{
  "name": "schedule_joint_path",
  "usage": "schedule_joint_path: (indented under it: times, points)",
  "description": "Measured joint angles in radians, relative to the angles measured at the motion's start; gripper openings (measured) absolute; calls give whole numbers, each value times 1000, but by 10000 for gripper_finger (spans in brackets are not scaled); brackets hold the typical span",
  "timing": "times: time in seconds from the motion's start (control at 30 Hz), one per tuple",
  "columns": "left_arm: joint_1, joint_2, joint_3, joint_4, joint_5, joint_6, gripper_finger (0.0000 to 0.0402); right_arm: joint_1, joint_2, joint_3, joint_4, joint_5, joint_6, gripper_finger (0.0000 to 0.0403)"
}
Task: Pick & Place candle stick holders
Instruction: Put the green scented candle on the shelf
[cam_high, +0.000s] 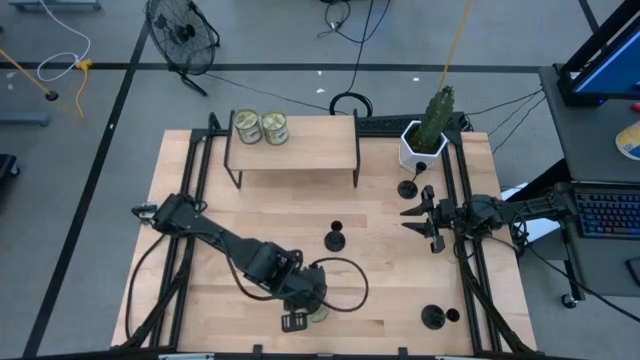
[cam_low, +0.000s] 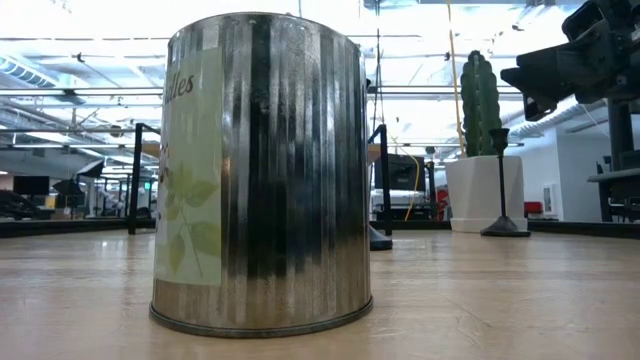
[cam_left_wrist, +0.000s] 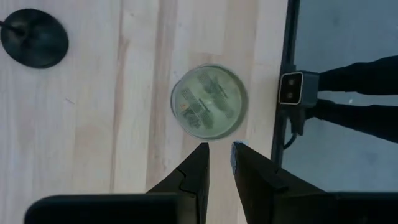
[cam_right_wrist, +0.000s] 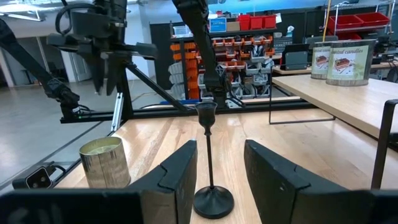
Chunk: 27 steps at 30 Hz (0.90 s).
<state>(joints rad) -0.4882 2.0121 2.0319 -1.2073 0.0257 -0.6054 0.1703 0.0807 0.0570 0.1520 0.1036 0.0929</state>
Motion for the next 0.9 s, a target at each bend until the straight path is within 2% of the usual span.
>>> schedule_joint_path:
  times: [0.17, 0.67, 0.8, 0.9]
  points:
    - [-7, 0, 0, 8, 0, -13, 74, 0, 0, 0, 0, 0, 0, 125]
    - [8, 0, 0, -23, -62, -188, 76, 0, 0, 0, 0, 0, 0, 125]
    - [15, 0, 0, -22, -78, -206, 99, 0, 0, 0, 0, 0, 0, 125]
    - [19, 0, 0, -22, -111, -212, 136, 0, 0, 0, 0, 0, 0, 125]
